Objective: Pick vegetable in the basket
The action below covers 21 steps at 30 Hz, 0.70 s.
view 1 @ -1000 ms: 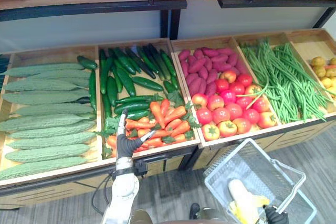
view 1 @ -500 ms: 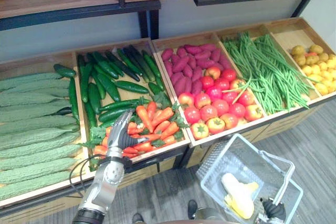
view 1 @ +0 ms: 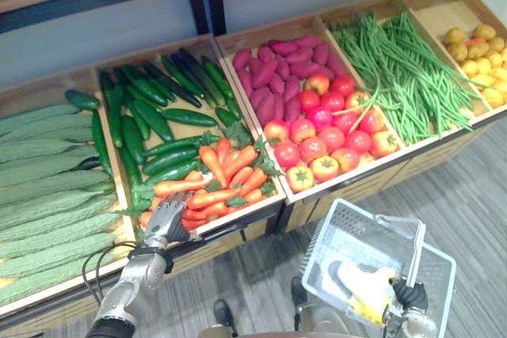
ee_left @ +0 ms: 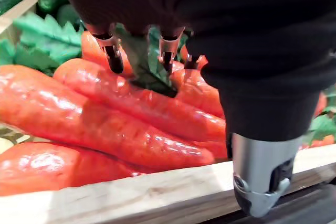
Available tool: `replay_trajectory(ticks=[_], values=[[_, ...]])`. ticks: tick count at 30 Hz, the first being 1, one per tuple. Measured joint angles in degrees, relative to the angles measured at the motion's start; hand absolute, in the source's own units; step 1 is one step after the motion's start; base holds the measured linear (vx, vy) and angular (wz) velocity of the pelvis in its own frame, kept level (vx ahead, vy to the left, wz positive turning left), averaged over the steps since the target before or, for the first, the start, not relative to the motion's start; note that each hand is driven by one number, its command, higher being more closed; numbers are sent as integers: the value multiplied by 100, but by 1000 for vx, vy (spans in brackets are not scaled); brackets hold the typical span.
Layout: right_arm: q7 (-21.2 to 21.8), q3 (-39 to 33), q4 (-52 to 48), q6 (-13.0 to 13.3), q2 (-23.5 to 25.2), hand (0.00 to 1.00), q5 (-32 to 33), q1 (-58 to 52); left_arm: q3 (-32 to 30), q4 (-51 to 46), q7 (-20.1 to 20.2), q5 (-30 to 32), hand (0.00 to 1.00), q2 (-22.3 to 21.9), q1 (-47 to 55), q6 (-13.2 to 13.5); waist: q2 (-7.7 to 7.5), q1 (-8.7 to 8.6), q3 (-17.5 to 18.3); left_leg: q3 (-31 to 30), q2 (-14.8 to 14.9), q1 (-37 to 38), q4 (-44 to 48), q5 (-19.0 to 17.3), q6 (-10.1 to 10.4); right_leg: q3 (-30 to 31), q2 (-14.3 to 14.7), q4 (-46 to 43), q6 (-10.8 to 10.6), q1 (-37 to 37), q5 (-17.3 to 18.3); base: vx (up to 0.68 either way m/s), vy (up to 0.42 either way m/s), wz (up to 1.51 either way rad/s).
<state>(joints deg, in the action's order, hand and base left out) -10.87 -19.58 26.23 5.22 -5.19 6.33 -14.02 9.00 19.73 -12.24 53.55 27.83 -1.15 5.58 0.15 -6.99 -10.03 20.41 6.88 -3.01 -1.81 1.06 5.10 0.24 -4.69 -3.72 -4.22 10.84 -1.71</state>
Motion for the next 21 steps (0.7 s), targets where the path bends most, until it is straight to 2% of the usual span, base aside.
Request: replay_trajectory(ticks=[3,4,10,14,15,16,17,18,21], values=[[-8,5,-5,0,-1,100,0,158,41,0,-160,67,0,150,-63,3,-6,17,-40,0,13,-192,76,-3,0,16,3,-4,-3,164,-42,0,0,0],[-11,4,-11,9,-3,100,0,211,42,55,-179,118,100,163,-154,1,-35,21,-95,-1,15,-226,105,-6,0,24,1,-2,-3,185,-65,-51,-8,-6],[-19,27,-87,98,-35,100,24,422,209,343,-281,118,100,137,-866,-18,-94,132,-357,20,10,-485,264,-79,-36,256,-34,107,-55,365,-161,-111,-14,-2],[-21,152,-87,99,-35,100,33,516,198,415,-325,104,100,23,-1259,-73,-205,124,-457,15,-73,-551,50,-70,-21,422,-74,233,-60,455,-162,-101,-1,1],[-20,175,-87,99,-29,100,34,516,161,420,-395,48,100,-7,-1426,-165,-258,117,-511,14,-118,-524,-101,-42,22,447,-95,294,-94,462,-184,-58,14,3],[-20,183,-87,99,-28,100,34,519,149,460,-413,10,100,-33,-1523,-241,-280,107,-525,13,-138,-510,-160,-27,44,452,-103,299,-98,479,-187,-45,8,4],[-20,223,-90,99,-28,100,32,524,99,501,-427,-71,100,-55,-1684,-364,-365,56,-572,13,-187,-474,-277,-4,78,458,-126,301,-121,510,-201,-9,12,3],[-20,253,-91,99,-19,100,30,517,-14,496,-432,-153,100,-51,-1765,-402,-415,-38,-604,17,-208,-463,-369,33,122,463,-133,296,-135,523,-210,0,0,0],[-21,253,-90,99,-17,100,28,447,-15,491,-403,-322,100,-73,-1716,-415,-429,-113,-611,20,-229,-407,-379,131,85,500,-142,297,-231,495,-276,51,8,-12]])
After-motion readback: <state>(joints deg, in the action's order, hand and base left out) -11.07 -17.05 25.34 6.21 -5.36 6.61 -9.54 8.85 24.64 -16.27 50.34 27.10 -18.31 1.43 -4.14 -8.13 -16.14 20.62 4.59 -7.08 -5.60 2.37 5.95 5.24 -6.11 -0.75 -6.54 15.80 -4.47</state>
